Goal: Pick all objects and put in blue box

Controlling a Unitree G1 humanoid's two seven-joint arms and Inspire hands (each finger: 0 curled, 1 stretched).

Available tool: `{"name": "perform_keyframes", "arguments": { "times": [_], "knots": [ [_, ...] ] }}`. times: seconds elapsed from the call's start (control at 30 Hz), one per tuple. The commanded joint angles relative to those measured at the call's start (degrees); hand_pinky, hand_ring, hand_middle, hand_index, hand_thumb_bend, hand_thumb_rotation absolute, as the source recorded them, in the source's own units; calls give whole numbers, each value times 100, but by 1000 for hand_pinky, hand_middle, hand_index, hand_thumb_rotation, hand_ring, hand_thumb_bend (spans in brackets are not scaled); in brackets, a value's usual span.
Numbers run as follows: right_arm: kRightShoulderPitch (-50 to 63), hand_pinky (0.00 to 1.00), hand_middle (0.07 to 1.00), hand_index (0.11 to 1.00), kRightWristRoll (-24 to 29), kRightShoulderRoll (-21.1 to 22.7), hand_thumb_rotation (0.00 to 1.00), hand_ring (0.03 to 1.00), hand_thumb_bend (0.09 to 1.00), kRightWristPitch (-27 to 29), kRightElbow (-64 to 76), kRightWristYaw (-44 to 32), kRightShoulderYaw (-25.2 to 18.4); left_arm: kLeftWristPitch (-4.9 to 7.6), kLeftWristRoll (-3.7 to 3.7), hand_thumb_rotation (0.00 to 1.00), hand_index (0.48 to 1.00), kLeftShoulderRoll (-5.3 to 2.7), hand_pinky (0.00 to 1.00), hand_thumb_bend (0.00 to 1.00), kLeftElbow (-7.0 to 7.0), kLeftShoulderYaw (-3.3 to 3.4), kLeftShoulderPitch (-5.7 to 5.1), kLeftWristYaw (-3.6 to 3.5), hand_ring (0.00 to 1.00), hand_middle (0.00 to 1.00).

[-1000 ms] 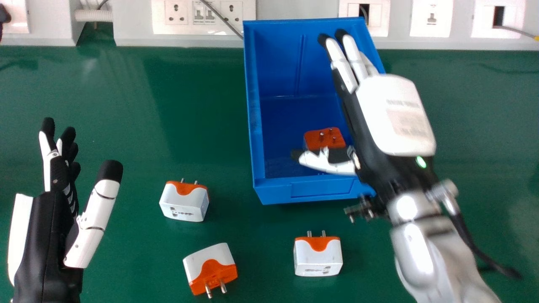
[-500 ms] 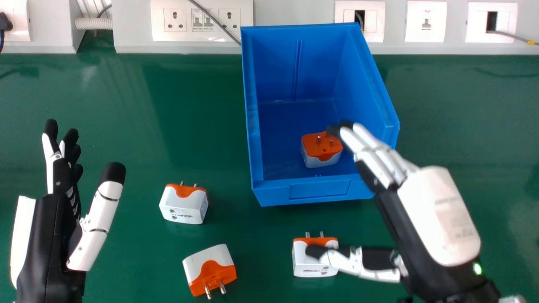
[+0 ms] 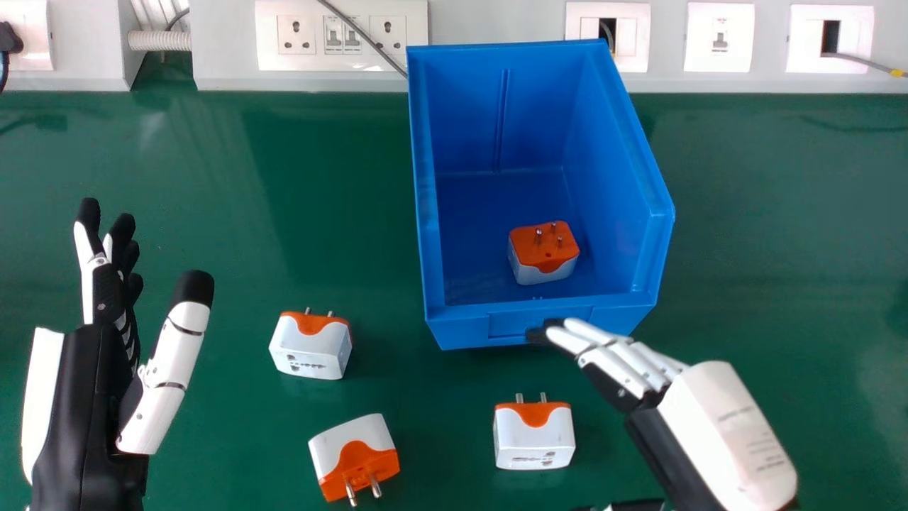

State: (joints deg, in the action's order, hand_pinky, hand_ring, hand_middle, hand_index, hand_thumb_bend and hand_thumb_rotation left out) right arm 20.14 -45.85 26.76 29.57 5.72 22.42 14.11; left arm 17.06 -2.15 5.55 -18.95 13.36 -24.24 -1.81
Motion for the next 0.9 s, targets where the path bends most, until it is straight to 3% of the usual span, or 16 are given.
{"name": "perform_keyframes", "arguments": {
  "times": [0.0, 0.17, 0.27, 0.53, 0.73, 0.87],
  "knots": [
    [-151, 591, 788, 771, -62, -71, 397, 730, 597, 132, -145, 130, 45, 53, 1, 791, 1000, 49, 1000, 531, -176, 29, 17, 10, 1000, 1000],
    [-368, 589, 777, 757, -206, -161, 372, 725, 584, 112, -578, 156, 193, -40, 2, 796, 1000, 67, 1000, 558, -239, 48, 13, 2, 1000, 1000],
    [-549, 591, 769, 743, -304, -237, 352, 718, 583, 71, -828, 229, 281, -40, 76, 798, 1000, 74, 1000, 559, -240, 50, 31, -34, 1000, 1000],
    [-1042, 586, 755, 727, -524, -369, 324, 702, 602, -82, -1520, 420, 476, -83, 75, 796, 1000, 78, 1000, 572, -290, 69, -1, -74, 1000, 1000],
    [-1259, 607, 770, 739, -579, -366, 336, 724, 580, -237, -1633, 458, 516, -74, 16, 798, 1000, 91, 1000, 554, -288, 83, -2, -64, 1000, 1000],
    [-1329, 620, 780, 744, -554, -375, 330, 735, 588, -343, -1582, 437, 492, -64, 82, 792, 1000, 80, 1000, 550, -266, 77, 12, -84, 1000, 1000]
  ]
}}
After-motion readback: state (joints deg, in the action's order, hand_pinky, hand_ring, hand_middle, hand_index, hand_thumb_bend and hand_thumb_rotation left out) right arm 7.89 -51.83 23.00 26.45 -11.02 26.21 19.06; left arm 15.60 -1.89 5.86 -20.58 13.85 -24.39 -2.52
